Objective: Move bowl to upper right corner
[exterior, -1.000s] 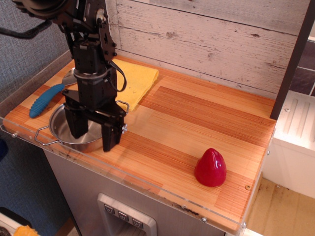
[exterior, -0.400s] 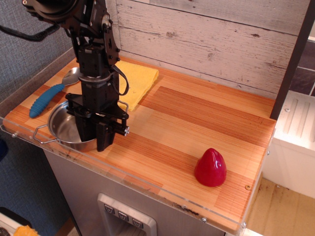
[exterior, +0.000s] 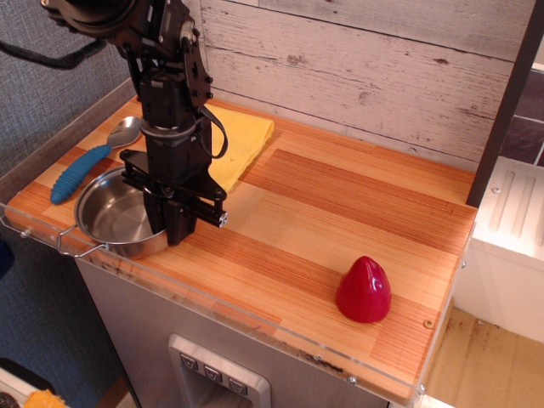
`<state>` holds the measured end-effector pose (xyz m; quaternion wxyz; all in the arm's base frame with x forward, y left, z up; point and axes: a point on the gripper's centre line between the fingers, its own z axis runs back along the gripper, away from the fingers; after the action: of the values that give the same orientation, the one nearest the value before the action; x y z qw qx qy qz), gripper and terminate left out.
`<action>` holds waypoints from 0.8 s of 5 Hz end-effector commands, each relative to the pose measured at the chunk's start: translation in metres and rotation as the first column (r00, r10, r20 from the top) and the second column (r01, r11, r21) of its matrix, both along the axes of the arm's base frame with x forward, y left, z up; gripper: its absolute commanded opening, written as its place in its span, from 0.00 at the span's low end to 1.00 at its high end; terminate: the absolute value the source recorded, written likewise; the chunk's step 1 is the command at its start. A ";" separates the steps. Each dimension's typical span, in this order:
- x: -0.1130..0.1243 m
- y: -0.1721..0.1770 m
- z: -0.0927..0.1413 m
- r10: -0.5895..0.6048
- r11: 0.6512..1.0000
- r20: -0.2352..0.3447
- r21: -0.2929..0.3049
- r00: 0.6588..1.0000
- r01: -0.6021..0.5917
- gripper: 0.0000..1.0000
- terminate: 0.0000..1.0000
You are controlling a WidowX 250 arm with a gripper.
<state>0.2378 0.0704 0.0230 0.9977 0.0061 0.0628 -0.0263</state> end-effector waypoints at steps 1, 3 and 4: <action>-0.007 -0.003 0.063 -0.022 0.998 0.172 -0.049 0.985 0.031 0.00 0.00; 0.021 -0.059 0.086 -0.087 0.979 0.246 -0.159 0.965 0.129 0.00 0.00; 0.055 -0.093 0.079 -0.115 0.969 0.265 -0.181 0.957 0.166 0.00 0.00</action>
<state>0.2924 -0.0277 0.0875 0.9897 -0.0889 -0.0470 -0.1017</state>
